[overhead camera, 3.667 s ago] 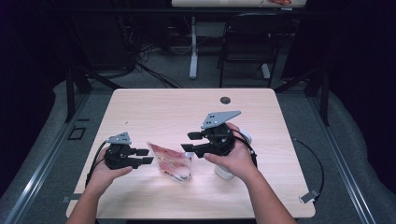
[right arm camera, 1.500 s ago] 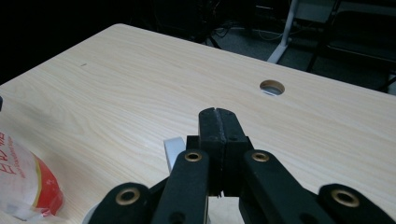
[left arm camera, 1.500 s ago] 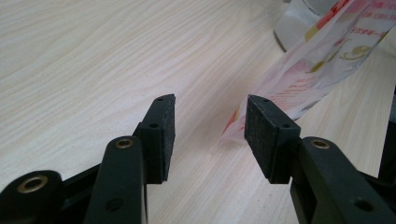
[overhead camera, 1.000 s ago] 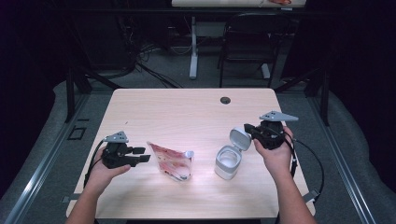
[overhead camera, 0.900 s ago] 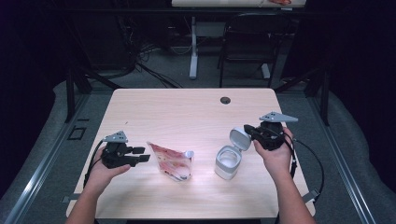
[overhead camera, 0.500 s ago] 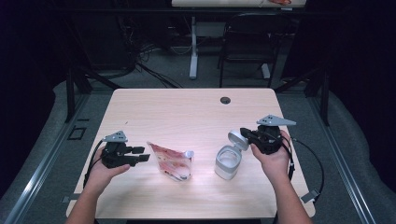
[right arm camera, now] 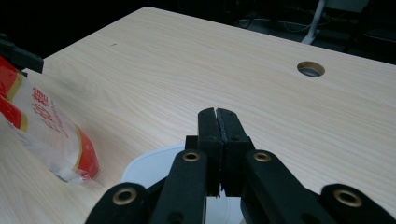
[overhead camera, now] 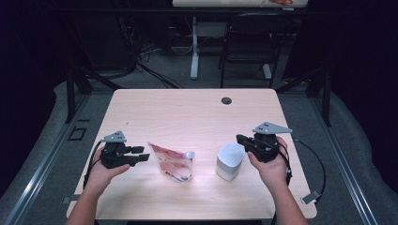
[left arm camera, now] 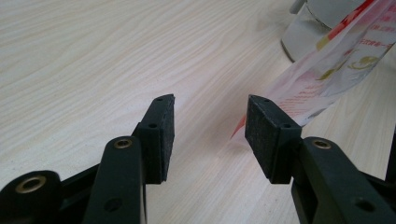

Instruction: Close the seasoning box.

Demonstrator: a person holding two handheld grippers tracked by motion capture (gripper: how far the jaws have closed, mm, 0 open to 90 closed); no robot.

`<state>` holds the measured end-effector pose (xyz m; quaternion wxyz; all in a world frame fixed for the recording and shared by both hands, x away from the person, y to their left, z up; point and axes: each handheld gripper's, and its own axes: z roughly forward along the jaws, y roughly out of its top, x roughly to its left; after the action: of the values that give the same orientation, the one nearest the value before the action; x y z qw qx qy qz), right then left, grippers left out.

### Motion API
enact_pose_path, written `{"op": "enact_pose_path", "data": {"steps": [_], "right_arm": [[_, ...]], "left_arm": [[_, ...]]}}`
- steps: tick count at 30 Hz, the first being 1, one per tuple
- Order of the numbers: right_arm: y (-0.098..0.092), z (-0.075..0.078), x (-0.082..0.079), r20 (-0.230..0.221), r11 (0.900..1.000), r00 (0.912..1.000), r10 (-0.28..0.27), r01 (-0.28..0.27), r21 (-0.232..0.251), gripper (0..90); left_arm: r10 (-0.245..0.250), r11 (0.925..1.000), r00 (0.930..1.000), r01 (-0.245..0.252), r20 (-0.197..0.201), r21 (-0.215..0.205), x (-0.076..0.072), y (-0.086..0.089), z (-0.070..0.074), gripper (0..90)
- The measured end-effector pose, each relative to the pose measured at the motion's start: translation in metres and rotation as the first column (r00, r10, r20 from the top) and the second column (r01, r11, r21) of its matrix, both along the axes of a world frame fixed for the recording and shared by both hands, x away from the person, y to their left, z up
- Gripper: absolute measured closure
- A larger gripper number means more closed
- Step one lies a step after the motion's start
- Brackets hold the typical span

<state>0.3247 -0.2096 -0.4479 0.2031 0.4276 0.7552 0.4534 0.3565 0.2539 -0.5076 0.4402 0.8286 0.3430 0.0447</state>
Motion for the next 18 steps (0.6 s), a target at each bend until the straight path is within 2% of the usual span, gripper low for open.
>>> {"op": "enact_pose_path", "data": {"steps": [6, 8, 10, 18], "right_arm": [[-0.007, -0.005, -0.007, 0.012, 1.000, 0.9998, -0.018, 0.018, -0.016, 88.0], [-0.011, -0.008, -0.011, 0.014, 0.999, 0.9995, -0.028, 0.029, -0.024, 87.1], [-0.015, -0.011, -0.015, 0.016, 0.999, 0.9989, -0.043, 0.044, -0.016, 87.0], [-0.036, -0.034, -0.027, -0.025, 0.997, 0.9967, -0.077, 0.078, 0.012, 82.9]], "left_arm": [[0.009, 0.9999, 0.9999, -0.009, 0.009, 0.009, 0.000, 0.003, 0.000, 52.7], [0.029, 0.9996, 0.9994, -0.029, 0.017, 0.002, 0.000, 0.002, -0.001, 52.7], [0.024, 0.9997, 0.9996, -0.024, 0.011, 0.003, 0.000, 0.003, -0.001, 52.6], [0.050, 0.9987, 0.9986, -0.050, 0.014, -0.002, 0.001, 0.003, -0.004, 52.3]]}}
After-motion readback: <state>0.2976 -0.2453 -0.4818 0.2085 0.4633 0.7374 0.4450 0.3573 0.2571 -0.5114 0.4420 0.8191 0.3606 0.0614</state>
